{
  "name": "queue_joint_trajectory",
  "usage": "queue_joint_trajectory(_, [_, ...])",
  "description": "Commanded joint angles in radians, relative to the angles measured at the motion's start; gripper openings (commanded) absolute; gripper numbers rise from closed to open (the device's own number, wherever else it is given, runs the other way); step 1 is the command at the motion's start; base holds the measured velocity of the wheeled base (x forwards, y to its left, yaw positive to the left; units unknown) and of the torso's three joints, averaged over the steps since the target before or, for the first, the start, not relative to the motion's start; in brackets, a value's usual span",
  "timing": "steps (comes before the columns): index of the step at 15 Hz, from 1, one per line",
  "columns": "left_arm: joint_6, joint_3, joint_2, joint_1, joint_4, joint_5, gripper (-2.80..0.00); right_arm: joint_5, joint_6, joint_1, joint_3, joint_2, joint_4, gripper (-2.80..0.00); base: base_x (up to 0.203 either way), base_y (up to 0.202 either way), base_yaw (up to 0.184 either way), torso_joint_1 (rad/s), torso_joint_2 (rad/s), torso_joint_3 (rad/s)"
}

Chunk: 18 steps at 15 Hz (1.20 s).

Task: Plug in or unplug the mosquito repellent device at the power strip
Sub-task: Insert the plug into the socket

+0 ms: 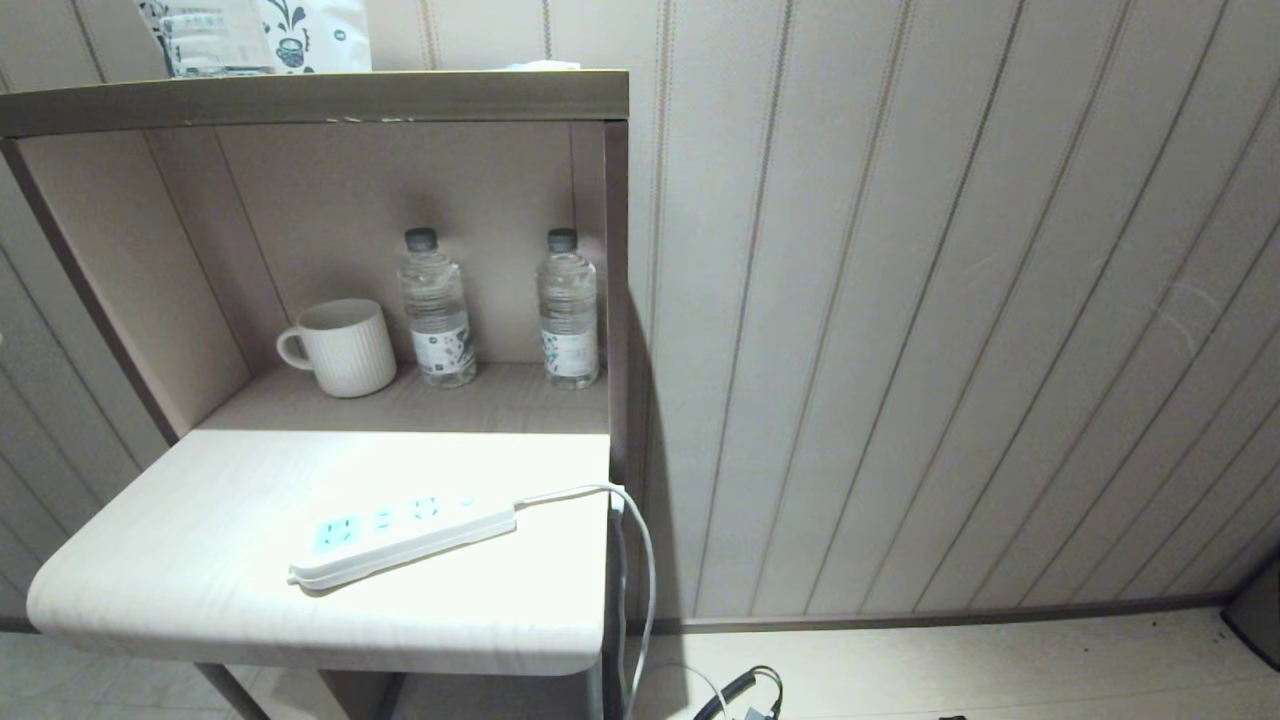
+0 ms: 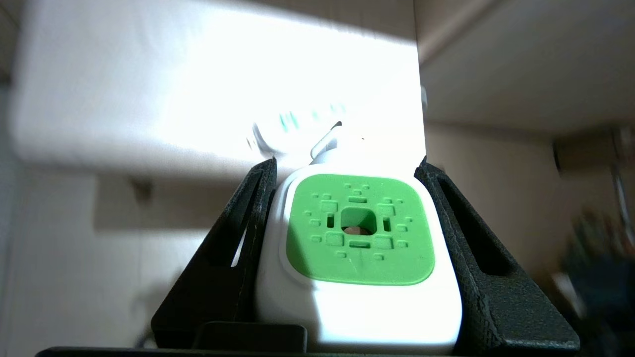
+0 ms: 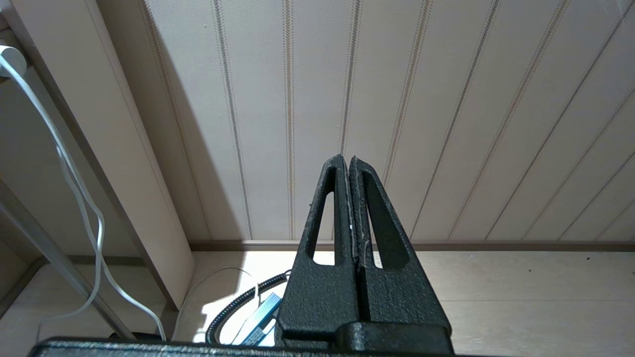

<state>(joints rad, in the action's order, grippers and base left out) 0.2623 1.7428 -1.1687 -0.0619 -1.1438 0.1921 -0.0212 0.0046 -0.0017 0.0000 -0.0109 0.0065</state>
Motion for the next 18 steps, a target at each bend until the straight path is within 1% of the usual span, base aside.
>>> queue_joint_trajectory(1, [0.001, 0.119, -0.163, -0.032, -0.277, 0.066, -2.8, 0.0, 0.0, 0.0, 0.0, 0.0, 0.0, -2.8, 0.0, 0.0, 0.0, 0.0, 0.0, 0.0])
queue_joint_trajectory(2, [-0.003, 0.136, -0.209, -0.056, -0.331, 0.093, -2.8, 0.0, 0.0, 0.0, 0.0, 0.0, 0.0, -2.8, 0.0, 0.0, 0.0, 0.0, 0.0, 0.0])
queue_joint_trajectory(4, [-0.01, 0.145, -0.281, -0.128, -0.39, 0.133, -2.8, 0.0, 0.0, 0.0, 0.0, 0.0, 0.0, -2.8, 0.0, 0.0, 0.0, 0.0, 0.0, 0.0])
queue_joint_trajectory(5, [-0.014, 0.147, -0.303, -0.152, -0.416, 0.179, -2.8, 0.0, 0.0, 0.0, 0.0, 0.0, 0.0, -2.8, 0.0, 0.0, 0.0, 0.0, 0.0, 0.0])
queue_joint_trajectory(6, [-0.025, 0.147, -0.323, -0.163, -0.424, 0.202, -2.8, 0.0, 0.0, 0.0, 0.0, -0.001, 0.0, -2.8, 0.0, 0.0, 0.0, 0.0, 0.0, 0.0])
queue_joint_trajectory(8, [-0.057, 0.148, -0.354, -0.165, -0.426, 0.205, -2.8, 0.0, 0.0, 0.0, 0.0, 0.0, 0.0, -2.8, 0.0, 0.0, 0.0, 0.0, 0.0, 0.0])
queue_joint_trajectory(9, [-0.058, 0.147, -0.365, -0.165, -0.426, 0.181, -2.8, 0.0, 0.0, 0.0, 0.0, 0.0, 0.0, -2.8, 0.0, 0.0, 0.0, 0.0, 0.0, 0.0])
queue_joint_trajectory(11, [-0.06, 0.148, -0.391, -0.168, -0.426, 0.091, -2.8, 0.0, 0.0, 0.0, 0.0, 0.0, 0.0, -2.8, 0.0, 0.0, 0.0, 0.0, 0.0, 0.0])
queue_joint_trajectory(12, [-0.059, 0.149, -0.406, -0.17, -0.426, 0.053, -2.8, 0.0, 0.0, 0.0, 0.0, 0.0, 0.0, -2.8, 0.0, 0.0, 0.0, 0.0, 0.0, 0.0])
queue_joint_trajectory(13, [-0.058, 0.148, -0.417, -0.171, -0.426, 0.028, -2.8, 0.0, 0.0, 0.0, 0.0, 0.0, 0.001, -2.8, 0.0, 0.0, 0.0, 0.0, 0.0, 0.0])
queue_joint_trajectory(18, [-0.051, 0.149, -0.449, -0.191, -0.426, 0.009, -2.8, -0.002, 0.0, 0.0, 0.0, 0.0, 0.001, -2.8, 0.0, 0.0, 0.0, 0.0, 0.0, 0.0])
